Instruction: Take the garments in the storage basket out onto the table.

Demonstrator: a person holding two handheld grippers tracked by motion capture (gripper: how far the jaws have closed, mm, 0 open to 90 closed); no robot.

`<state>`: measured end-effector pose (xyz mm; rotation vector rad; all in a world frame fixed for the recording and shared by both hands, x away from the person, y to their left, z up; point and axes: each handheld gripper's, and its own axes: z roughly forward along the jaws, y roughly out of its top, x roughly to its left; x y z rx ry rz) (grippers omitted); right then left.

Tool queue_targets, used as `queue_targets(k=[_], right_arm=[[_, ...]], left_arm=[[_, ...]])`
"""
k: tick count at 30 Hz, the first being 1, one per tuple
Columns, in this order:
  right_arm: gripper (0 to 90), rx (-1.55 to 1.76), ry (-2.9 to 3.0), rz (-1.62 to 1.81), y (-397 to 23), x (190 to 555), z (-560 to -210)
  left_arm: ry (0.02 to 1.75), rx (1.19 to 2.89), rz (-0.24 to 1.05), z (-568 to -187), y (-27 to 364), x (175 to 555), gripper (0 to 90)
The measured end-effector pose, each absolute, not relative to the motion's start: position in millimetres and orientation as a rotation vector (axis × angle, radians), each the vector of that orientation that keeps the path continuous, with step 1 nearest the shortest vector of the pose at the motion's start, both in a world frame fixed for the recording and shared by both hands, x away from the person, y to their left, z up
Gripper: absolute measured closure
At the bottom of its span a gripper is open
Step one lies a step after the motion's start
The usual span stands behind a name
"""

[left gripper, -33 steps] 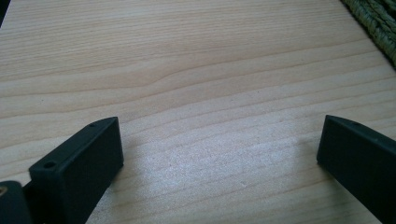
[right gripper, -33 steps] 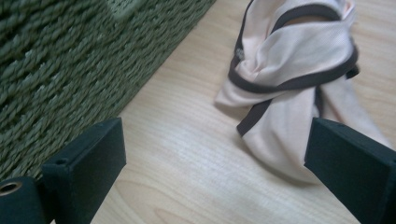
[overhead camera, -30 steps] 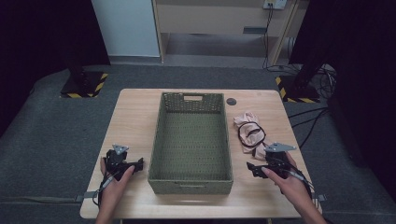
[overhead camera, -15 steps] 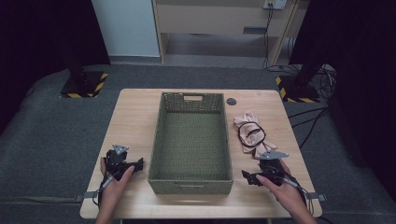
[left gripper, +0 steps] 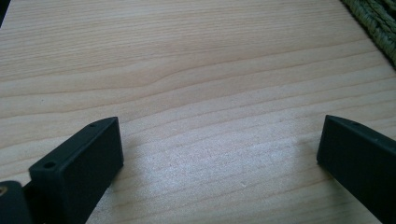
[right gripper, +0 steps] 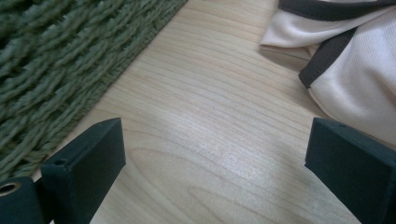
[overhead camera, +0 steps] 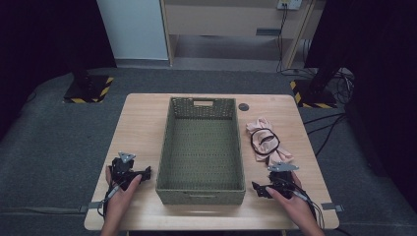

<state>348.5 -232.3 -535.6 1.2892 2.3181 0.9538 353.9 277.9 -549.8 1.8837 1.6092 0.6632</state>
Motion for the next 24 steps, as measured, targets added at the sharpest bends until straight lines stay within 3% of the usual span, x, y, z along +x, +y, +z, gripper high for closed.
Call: queue_targets(k=[24], right_arm=[[0.3, 1.239, 2.301, 0.953, -229, 345, -550]], left_arm=[[1.609, 1.884, 0.663, -550, 278, 354, 0.0]])
